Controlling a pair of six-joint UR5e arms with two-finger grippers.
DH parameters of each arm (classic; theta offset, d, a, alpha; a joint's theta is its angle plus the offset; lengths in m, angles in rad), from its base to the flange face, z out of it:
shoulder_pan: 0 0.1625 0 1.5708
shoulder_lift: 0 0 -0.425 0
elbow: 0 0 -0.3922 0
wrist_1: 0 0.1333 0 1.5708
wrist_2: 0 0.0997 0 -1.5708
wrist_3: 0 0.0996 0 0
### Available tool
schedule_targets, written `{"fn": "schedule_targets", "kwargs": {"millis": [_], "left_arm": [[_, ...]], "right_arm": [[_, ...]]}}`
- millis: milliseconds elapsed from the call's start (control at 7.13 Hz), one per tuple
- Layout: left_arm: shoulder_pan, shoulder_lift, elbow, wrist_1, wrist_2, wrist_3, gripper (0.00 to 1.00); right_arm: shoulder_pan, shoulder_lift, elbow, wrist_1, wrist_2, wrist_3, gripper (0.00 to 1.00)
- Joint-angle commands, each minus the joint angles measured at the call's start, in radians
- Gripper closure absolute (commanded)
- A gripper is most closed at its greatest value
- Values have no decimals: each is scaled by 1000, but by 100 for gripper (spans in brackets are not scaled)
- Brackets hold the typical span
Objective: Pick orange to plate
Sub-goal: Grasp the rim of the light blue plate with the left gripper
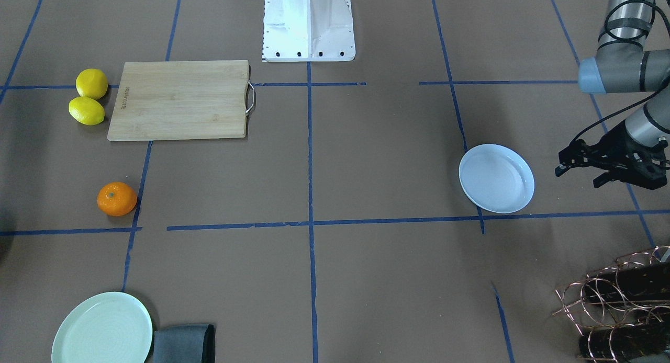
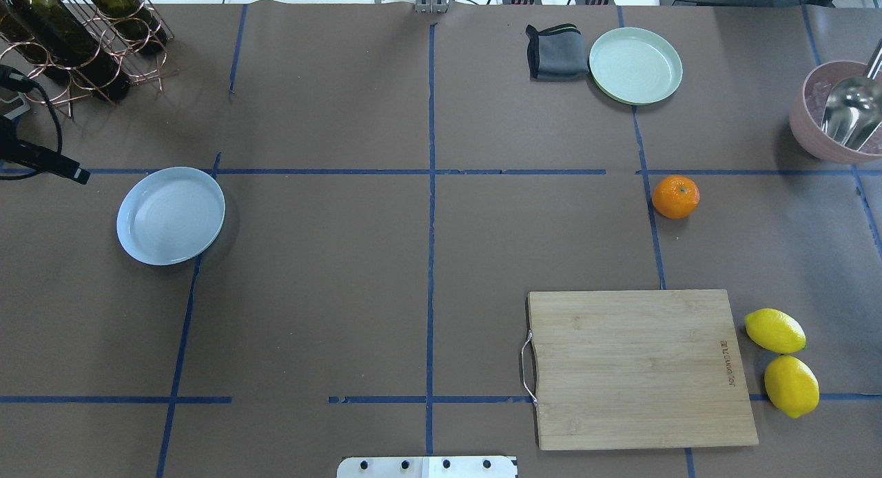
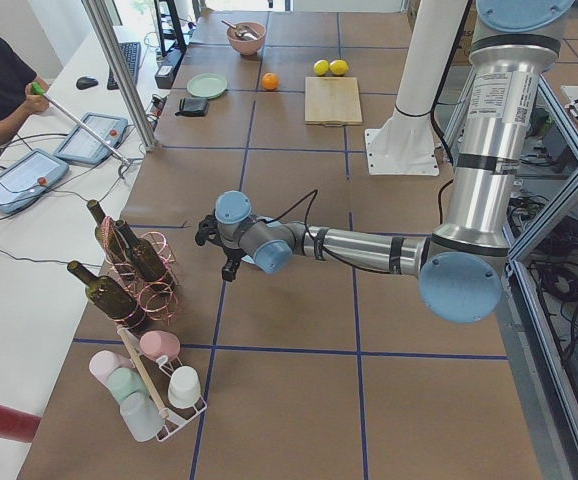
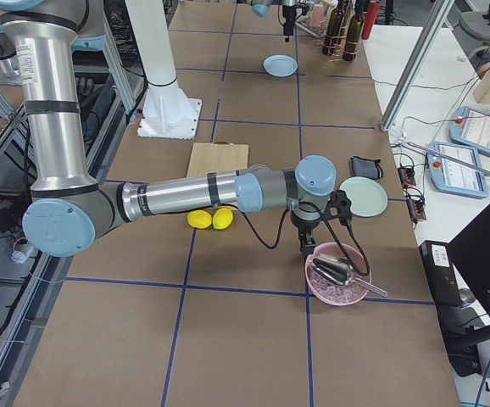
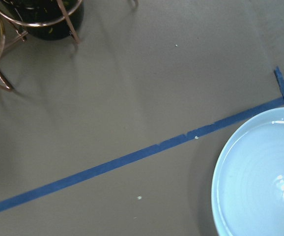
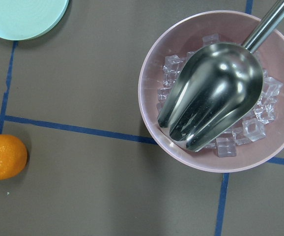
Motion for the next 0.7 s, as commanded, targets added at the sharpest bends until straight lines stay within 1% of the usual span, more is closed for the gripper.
{"fn": "schedule_targets", "kwargs": {"millis": [0,140,280,421,561], "left_arm": [[101,0,1,-48,127,-165,0],[129,-2,4,-61,141,-200,2],[146,-5,11,-74,141,-249,13],[169,-6,15,-74,147,-263,27],[183,-6,18,-77,164,-263,35]], "right_arm": [[-25,3,6,40,1,91,0],[-39,3,5,72,1,122,0],[-51,3,11,75,1,158,0],[-57,3,18,75,1,168,0],[-59,3,26,75,1,179,0]]}}
